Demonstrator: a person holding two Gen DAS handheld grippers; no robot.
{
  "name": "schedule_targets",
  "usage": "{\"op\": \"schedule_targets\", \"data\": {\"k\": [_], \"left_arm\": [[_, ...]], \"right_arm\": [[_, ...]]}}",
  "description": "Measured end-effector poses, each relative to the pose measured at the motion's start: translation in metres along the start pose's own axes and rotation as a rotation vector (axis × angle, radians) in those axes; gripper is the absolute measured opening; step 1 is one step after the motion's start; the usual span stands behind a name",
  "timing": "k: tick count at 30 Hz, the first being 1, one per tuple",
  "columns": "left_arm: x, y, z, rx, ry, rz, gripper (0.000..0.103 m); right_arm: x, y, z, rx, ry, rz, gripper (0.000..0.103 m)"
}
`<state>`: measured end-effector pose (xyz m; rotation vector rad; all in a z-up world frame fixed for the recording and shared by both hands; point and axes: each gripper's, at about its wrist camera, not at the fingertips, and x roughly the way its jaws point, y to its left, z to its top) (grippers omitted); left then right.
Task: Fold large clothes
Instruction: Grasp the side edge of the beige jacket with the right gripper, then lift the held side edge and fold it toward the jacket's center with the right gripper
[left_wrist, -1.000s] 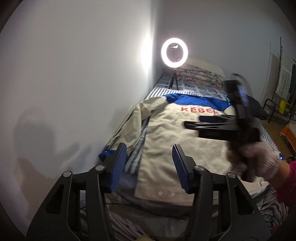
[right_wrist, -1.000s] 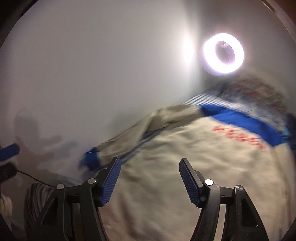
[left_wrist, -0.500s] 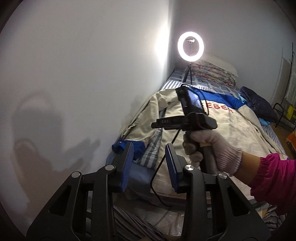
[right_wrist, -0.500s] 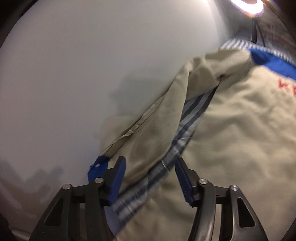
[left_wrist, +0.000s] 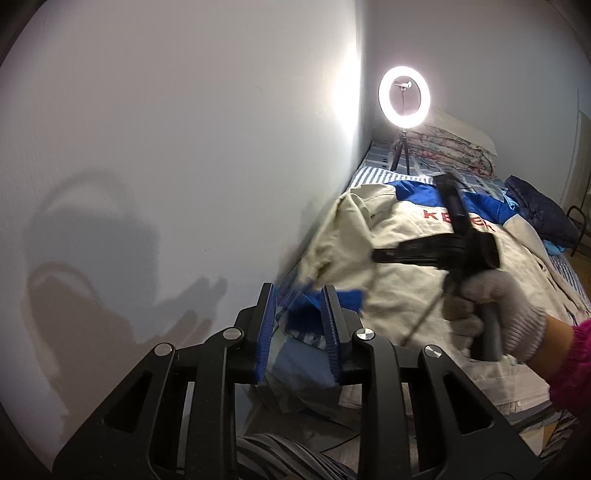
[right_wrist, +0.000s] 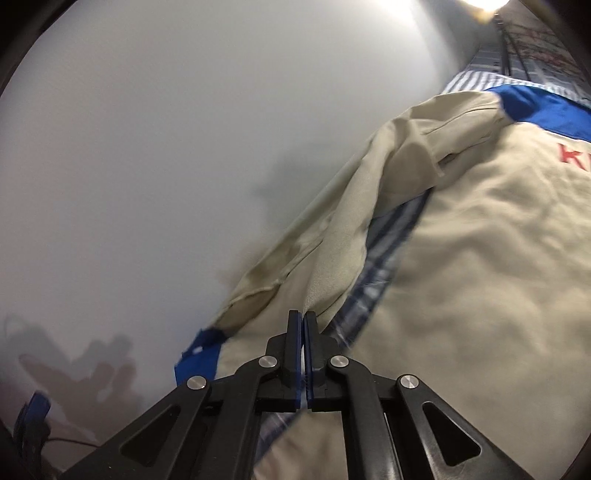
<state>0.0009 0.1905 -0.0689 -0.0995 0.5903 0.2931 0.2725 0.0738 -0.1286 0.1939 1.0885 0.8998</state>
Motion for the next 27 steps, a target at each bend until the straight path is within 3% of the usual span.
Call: {"op": "schedule_targets", "data": {"k": [4, 8, 11, 15, 22, 27], "left_arm": [[0.002, -0.006, 0.008, 0.054, -0.022, 0.018, 0.025], [0.0, -0.007, 0.018, 0.065, -0.046, 0.007, 0.025], [-0.005, -0.009, 0.021, 0.068, -0.061, 0.003, 0.025], [-0.01, -0.01, 0.018, 0.061, -0.054, -0.004, 0.025], [-0.011, -0.005, 0.016, 0.041, -0.039, 0.013, 0.025], [-0.01, -0.003, 0.015, 0.041, -0.041, 0.018, 0.025]], "right_arm": [[-0.023, -0.018, -0.019, 0.013, -0.002, -0.044, 0.0], [-0.013, -0.019, -0.038, -0.044, 0.041, -0.211, 0.008], [-0.032, 0.001, -0.039, -0.093, -0.023, -0.211, 0.042], [-0.029, 0.038, -0.019, -0.167, -0.022, -0.127, 0.042], [0.048, 0.048, 0.018, -0.039, 0.113, -0.071, 0.041], [0.085, 0.047, 0.021, -0.011, 0.17, -0.137, 0.036]]}}
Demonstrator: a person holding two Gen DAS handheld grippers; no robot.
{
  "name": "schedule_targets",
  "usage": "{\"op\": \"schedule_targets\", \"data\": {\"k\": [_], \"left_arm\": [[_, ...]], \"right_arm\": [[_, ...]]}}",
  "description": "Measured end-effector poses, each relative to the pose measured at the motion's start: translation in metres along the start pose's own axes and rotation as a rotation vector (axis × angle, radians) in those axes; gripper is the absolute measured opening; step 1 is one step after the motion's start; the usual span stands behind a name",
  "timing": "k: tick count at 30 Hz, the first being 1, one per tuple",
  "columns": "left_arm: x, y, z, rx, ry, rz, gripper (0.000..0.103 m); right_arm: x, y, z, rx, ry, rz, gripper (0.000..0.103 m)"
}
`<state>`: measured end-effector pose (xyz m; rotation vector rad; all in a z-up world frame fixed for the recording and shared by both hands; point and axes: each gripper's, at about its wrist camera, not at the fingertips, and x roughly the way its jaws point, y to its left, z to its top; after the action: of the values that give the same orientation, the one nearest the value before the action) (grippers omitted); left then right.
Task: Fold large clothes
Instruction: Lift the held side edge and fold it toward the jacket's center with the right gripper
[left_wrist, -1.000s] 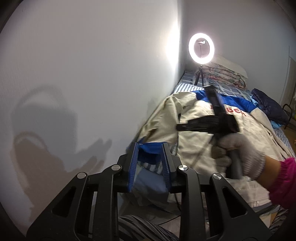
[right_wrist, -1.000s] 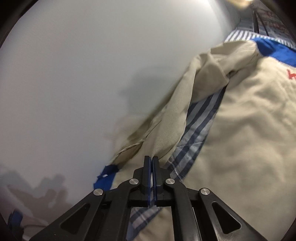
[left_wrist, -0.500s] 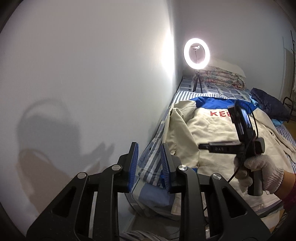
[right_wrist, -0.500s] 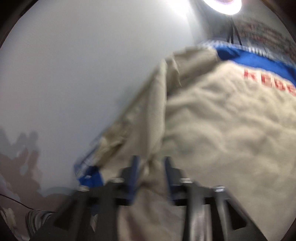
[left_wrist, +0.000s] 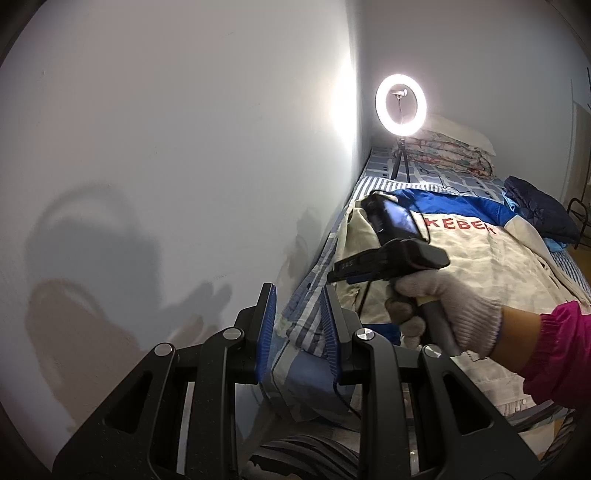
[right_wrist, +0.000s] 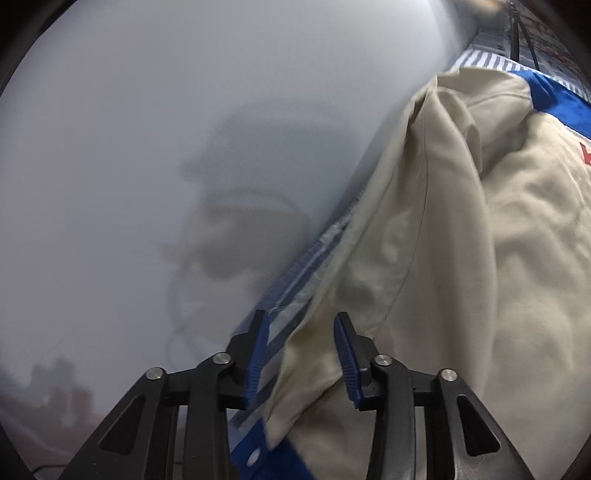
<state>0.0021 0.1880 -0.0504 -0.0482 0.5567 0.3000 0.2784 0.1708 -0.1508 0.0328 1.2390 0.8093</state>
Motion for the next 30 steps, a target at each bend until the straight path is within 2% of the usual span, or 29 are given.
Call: {"op": "schedule_targets", "data": {"k": [2, 4, 5, 6, 10, 14, 18, 21, 26, 30], "left_arm": [[0.002, -0.002, 0.0, -0.001, 0.0, 0.001, 0.025], [0.006, -0.002, 0.0, -0.002, 0.003, 0.0, 0.025], [0.008, -0.001, -0.001, -0.002, 0.004, -0.001, 0.025], [0.009, -0.001, -0.001, -0.001, 0.006, 0.0, 0.025], [0.006, -0.001, 0.004, 0.006, -0.018, -0.003, 0.025], [0.007, -0.006, 0.011, 0.019, -0.037, -0.005, 0.025], [0.012, -0.012, 0.015, 0.035, -0.042, -0.017, 0.025], [0.02, -0.02, 0.019, 0.06, -0.035, -0.028, 0.025], [0.036, -0.036, 0.026, 0.115, -0.024, -0.055, 0.025], [0.049, -0.049, 0.033, 0.142, 0.006, -0.1, 0.025]], "right_arm": [[0.009, 0.003, 0.002, -0.006, 0.021, -0.028, 0.032], [0.018, 0.006, 0.003, -0.02, 0.041, -0.064, 0.023], [0.021, 0.006, 0.003, -0.024, 0.052, -0.067, 0.008], [0.025, 0.006, 0.003, -0.015, 0.067, -0.055, 0.0], [0.01, -0.005, 0.001, 0.033, 0.024, 0.019, 0.0], [-0.038, -0.016, -0.009, 0.068, -0.081, 0.128, 0.0], [-0.092, -0.052, -0.038, 0.186, -0.199, 0.25, 0.0], [-0.123, -0.084, -0.072, 0.276, -0.264, 0.297, 0.0], [-0.156, -0.124, -0.136, 0.413, -0.324, 0.332, 0.0], [-0.171, -0.147, -0.187, 0.434, -0.304, 0.244, 0.0]]}}
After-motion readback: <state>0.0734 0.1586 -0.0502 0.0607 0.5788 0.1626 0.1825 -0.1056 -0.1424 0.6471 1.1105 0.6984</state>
